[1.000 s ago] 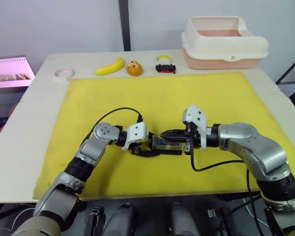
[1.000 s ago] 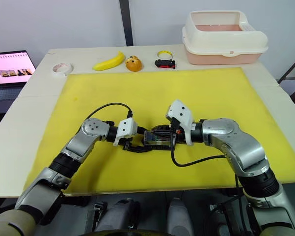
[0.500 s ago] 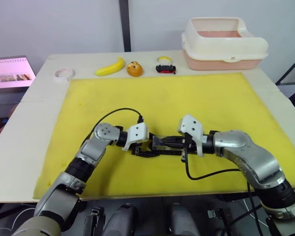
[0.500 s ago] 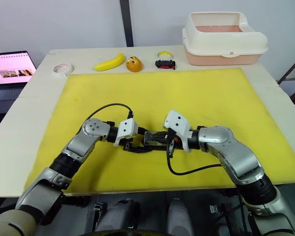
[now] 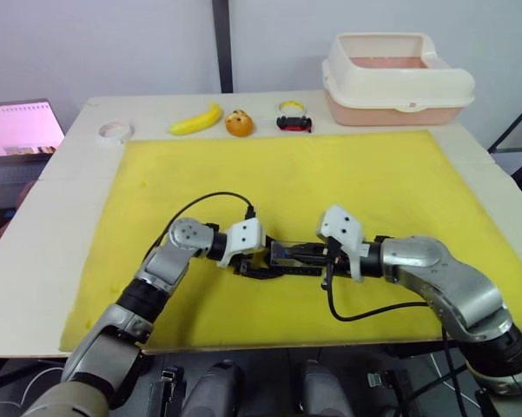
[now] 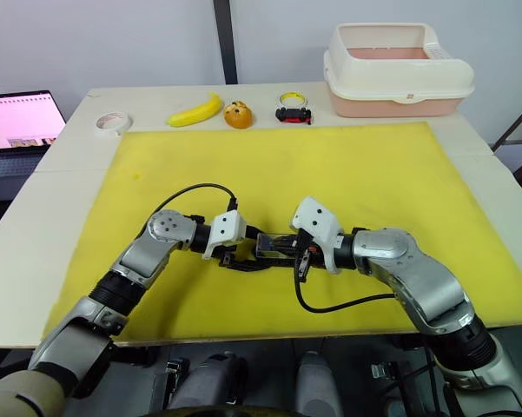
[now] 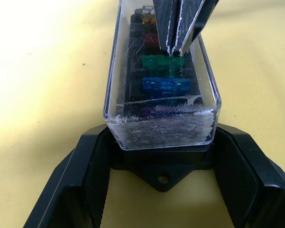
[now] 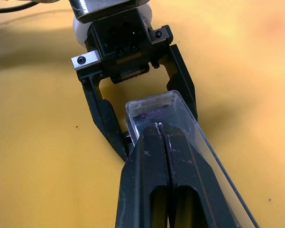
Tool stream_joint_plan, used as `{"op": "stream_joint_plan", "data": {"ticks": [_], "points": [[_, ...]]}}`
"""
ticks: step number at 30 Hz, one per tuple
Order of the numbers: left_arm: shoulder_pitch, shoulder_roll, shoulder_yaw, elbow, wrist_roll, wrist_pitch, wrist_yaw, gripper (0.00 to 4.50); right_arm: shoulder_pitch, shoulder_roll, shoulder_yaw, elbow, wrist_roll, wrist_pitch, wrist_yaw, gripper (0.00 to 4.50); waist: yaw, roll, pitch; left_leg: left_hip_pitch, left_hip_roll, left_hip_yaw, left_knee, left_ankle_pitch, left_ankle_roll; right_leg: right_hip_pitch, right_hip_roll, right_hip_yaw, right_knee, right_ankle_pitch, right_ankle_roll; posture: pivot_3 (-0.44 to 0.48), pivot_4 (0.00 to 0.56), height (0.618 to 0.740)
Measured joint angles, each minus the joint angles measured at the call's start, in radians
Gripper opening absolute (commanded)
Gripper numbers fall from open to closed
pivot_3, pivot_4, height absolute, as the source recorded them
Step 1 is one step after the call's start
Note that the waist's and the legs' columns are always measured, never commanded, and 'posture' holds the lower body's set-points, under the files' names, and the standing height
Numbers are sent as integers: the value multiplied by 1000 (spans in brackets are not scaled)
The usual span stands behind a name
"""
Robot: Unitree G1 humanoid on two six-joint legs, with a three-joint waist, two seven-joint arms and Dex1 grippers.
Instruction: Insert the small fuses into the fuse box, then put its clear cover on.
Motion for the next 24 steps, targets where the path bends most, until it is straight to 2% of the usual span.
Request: {"op": "stream_joint_plan", "data": {"ticks": [12, 19, 23, 24], "points": [[-1, -3, 0, 17, 1, -16, -2, 2569, 17, -2, -42, 1, 30, 16, -12, 26, 0, -1, -3, 5, 0, 0, -1, -1, 2, 5, 0, 0, -1, 0, 0, 0, 150, 740], [-1, -1, 4, 15, -1, -19, -5, 2569, -42, -7, -65, 26, 69, 43, 22, 26, -1, 0, -2, 2, 0, 0, -1, -1, 2, 2, 0, 0, -1, 0, 0, 0, 150, 740], [-1, 0, 5, 8, -1, -20, -6, 2569, -126, -14, -112, 30, 129, 87, 48, 1266, 0, 0, -2, -1, 0, 0, 0, -1, 1, -1, 0, 0, -1, 0, 0, 0, 150, 740], [-1, 0, 4, 7, -1, -20, -6, 2569, -139, -34, -108, 34, 132, 86, 68, 1754, 1, 0, -2, -2, 0, 0, 0, -1, 1, -1, 0, 0, -1, 0, 0, 0, 150, 740]]}}
